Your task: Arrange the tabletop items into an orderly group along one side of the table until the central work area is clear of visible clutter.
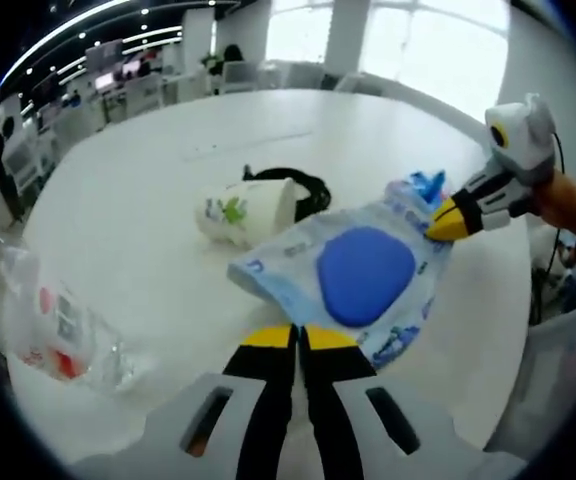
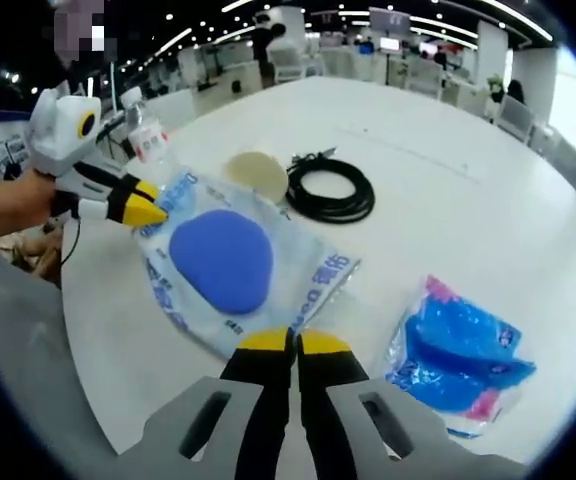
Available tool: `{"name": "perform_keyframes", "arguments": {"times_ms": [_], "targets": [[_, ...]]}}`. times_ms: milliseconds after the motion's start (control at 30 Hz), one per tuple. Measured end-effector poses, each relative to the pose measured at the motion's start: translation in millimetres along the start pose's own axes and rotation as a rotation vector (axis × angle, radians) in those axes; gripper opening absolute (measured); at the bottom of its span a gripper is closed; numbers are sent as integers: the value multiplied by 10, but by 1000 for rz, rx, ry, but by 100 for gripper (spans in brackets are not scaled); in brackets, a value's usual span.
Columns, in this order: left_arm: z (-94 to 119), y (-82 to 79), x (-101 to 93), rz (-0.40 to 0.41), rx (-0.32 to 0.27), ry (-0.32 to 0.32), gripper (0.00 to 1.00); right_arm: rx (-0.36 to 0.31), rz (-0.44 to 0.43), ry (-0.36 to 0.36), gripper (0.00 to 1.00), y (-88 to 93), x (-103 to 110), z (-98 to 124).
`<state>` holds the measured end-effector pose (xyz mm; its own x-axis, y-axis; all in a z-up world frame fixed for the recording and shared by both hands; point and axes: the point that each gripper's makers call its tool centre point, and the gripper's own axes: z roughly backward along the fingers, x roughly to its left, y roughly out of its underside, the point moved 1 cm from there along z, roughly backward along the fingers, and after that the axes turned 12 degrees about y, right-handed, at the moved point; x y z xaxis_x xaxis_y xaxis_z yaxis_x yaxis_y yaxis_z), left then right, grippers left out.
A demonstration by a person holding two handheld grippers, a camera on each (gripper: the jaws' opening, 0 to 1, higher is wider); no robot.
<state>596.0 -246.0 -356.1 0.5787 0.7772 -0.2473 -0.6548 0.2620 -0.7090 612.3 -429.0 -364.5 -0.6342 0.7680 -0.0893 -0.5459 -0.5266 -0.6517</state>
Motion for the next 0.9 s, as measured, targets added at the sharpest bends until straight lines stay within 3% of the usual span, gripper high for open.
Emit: {"name": "perform_keyframes", "arguments": {"times_ms": [333,900], "targets": [[-101,-115,108,-11,13,-22,0,-3,-4,12,2,-80,-93,-71],[-216,-43,147,-6,48,-31,0,17,-9,10,2,-48,-141,-153]]}}
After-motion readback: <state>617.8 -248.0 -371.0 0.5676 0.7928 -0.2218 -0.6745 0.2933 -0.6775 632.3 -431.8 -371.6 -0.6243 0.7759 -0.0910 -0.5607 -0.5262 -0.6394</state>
